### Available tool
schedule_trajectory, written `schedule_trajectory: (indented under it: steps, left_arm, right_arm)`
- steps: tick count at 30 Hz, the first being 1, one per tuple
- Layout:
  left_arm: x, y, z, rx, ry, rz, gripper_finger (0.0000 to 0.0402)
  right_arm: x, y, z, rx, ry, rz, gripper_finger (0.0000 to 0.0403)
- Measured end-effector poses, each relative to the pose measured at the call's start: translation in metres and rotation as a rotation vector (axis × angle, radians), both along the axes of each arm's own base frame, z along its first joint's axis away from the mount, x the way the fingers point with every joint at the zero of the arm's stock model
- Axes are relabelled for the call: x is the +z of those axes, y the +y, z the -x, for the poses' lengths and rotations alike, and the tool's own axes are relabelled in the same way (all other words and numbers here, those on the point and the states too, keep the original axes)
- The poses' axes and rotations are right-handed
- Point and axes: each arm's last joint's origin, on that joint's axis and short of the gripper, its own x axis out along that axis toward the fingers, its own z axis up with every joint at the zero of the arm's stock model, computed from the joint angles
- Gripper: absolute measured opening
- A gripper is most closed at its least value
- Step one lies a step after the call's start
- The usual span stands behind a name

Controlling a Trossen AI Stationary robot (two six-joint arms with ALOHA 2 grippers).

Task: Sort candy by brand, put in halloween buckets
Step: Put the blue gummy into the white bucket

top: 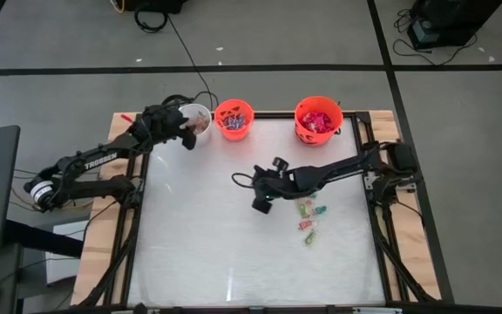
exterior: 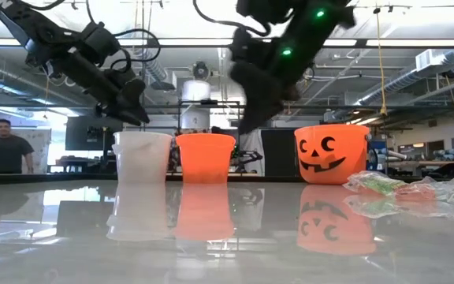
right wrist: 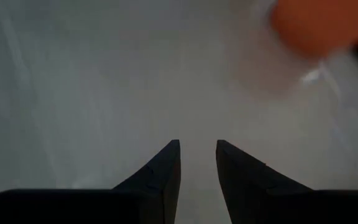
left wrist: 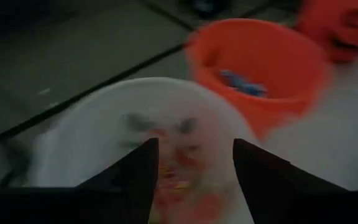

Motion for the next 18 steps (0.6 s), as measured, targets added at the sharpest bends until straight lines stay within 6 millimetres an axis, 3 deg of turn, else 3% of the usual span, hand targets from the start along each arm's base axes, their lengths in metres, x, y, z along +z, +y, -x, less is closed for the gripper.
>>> schedule_trajectory:
  steps: [5, 12, 18]
  left_arm:
    - [0.003, -0.014, -0.013, -0.235, -0.028, -0.006, 0.0213]
    - [0.009, -0.043, -0.031, -0.347, -0.018, -0.068, 0.0213]
    - [0.015, -0.066, -0.04, -0.436, -0.043, -0.089, 0.0213]
  right_arm:
    - [0.008, 0.011, 0.029, -0.051, 0.168, -0.06, 0.0115]
    - [0.022, 0.026, 0.063, -0.119, 0.311, -0.07, 0.0115]
    - [0.026, 0.034, 0.079, -0.191, 0.377, -0.137, 0.0115]
